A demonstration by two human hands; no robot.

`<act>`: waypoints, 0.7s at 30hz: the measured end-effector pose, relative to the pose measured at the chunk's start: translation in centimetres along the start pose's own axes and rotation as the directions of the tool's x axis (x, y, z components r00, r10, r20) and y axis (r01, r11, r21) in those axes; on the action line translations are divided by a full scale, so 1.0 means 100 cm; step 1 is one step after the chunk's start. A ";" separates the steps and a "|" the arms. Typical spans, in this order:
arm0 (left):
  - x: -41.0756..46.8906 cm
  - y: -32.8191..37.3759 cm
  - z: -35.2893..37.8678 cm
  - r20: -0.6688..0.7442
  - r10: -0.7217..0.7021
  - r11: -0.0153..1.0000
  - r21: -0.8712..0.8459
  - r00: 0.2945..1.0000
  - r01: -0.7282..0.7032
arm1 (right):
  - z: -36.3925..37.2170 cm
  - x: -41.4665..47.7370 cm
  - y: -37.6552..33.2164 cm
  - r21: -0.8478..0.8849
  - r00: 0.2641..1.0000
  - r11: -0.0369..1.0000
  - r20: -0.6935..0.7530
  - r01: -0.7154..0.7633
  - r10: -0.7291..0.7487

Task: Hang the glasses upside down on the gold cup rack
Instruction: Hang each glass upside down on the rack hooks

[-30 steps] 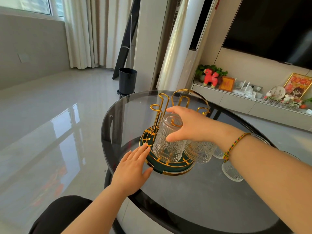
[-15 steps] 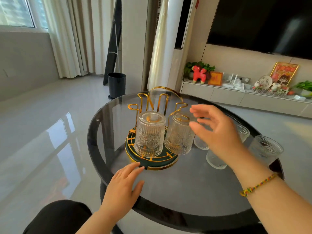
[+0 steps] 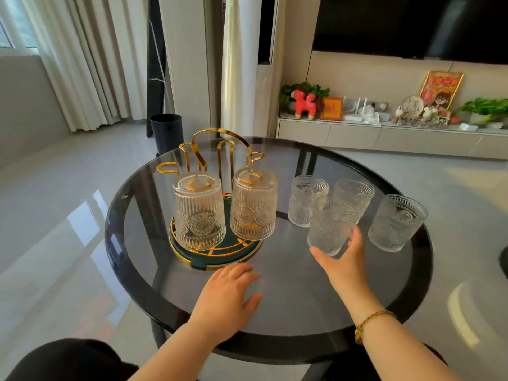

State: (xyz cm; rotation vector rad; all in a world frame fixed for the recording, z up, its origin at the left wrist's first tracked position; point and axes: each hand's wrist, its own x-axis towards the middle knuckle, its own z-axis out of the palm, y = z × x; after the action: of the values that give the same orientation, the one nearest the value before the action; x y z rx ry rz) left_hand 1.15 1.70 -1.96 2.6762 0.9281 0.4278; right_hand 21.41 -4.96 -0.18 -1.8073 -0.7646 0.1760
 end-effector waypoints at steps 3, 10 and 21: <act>0.001 -0.004 0.003 0.004 0.015 1.000 0.016 1.000 -0.016 | 0.008 0.011 0.007 -0.011 0.999 0.999 0.014 -0.039 0.040; 0.002 -0.005 0.006 -0.018 0.001 1.000 -0.026 1.000 -0.002 | 0.017 0.027 0.011 -0.103 0.987 0.983 -0.057 -0.154 0.149; 0.003 -0.004 0.004 0.013 -0.019 1.000 -0.019 1.000 0.019 | -0.019 0.010 -0.004 0.130 0.993 0.989 0.099 -0.072 0.060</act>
State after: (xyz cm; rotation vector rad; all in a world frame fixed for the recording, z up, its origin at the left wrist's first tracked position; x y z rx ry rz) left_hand 1.23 2.12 -2.39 2.6475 0.9404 0.4131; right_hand 22.94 -5.79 1.16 -1.7076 -0.7421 0.3505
